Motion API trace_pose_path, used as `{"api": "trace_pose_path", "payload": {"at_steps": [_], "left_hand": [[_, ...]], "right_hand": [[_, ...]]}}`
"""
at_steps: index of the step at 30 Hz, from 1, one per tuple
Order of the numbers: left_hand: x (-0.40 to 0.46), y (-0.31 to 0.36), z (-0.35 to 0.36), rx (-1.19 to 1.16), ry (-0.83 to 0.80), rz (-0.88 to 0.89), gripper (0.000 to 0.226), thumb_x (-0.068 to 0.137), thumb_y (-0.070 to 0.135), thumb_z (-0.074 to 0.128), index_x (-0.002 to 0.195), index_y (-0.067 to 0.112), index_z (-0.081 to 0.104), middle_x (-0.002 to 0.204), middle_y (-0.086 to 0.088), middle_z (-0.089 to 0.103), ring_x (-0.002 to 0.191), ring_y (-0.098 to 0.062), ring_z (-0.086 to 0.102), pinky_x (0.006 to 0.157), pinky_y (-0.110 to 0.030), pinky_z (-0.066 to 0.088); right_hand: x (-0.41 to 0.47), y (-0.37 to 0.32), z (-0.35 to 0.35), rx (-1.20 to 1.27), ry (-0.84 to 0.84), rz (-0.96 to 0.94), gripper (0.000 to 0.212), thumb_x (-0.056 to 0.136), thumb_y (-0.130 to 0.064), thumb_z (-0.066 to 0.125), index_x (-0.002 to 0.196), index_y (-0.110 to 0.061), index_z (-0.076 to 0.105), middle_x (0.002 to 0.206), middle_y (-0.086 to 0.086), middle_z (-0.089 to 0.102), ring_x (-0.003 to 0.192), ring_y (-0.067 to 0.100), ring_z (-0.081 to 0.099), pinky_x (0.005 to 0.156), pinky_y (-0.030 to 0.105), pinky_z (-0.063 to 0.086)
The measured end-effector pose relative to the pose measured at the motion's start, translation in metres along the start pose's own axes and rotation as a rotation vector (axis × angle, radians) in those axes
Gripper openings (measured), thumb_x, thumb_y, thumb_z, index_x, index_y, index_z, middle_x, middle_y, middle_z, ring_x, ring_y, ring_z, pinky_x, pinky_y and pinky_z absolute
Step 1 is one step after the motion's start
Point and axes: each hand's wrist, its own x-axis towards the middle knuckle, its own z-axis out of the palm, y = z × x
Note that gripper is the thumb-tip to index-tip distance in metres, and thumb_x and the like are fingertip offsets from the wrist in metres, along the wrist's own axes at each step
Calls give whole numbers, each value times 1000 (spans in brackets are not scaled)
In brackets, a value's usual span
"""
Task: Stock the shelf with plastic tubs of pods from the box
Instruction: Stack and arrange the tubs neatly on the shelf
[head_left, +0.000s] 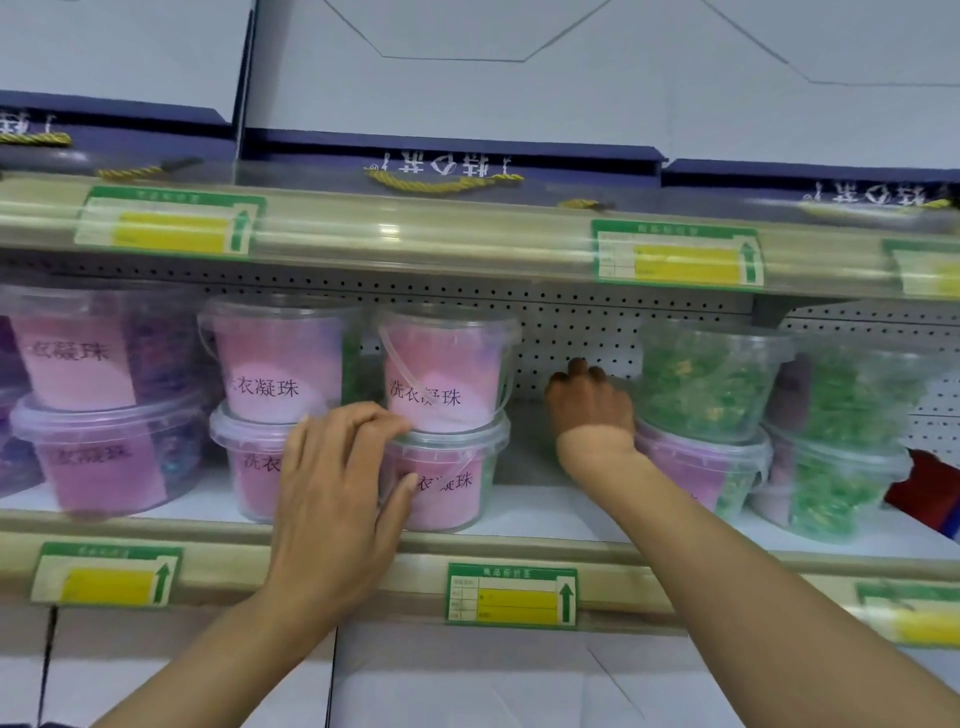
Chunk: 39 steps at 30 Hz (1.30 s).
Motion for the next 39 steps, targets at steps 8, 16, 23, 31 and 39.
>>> {"api": "trace_pose_path", "payload": {"at_steps": [8, 16, 23, 31, 39], "left_hand": [[-4, -1, 5, -14, 50, 10, 36, 84, 32, 48, 117, 16, 48, 116, -10, 54, 111, -26, 46, 103, -43, 25], [-6, 0, 10, -19, 87, 16, 38, 83, 30, 48, 118, 15, 48, 117, -11, 55, 112, -26, 47, 100, -51, 30], [-6, -2, 11, -29, 83, 20, 38, 83, 30, 49, 118, 15, 48, 118, -10, 55, 113, -24, 46, 102, -50, 28], [-7, -3, 11, -16, 85, 29, 39, 82, 29, 50, 118, 14, 47, 118, -11, 55, 113, -25, 46, 101, -51, 29], [-7, -4, 12, -25, 71, 13, 39, 83, 29, 50, 119, 15, 47, 120, -11, 54, 112, -26, 45, 104, -50, 25]], "right_hand": [[2, 6, 1, 244, 25, -47, 34, 85, 2, 55, 118, -9, 55, 114, 15, 59, 109, 32, 56, 81, 35, 46], [2, 11, -1, -129, 16, -78, 32, 90, 1, 42, 118, 1, 57, 120, 16, 55, 116, 32, 48, 91, 36, 39], [14, 2, -1, 365, 56, -152, 42, 85, 4, 53, 126, -5, 53, 124, 18, 56, 113, 32, 54, 92, 38, 47], [7, 16, -3, 2, -65, -55, 33, 91, 3, 46, 123, 1, 52, 121, 17, 53, 113, 32, 53, 83, 36, 46], [14, 10, -2, 509, 69, -147, 46, 80, 10, 57, 122, -8, 57, 126, 14, 53, 111, 30, 56, 92, 35, 46]]}}
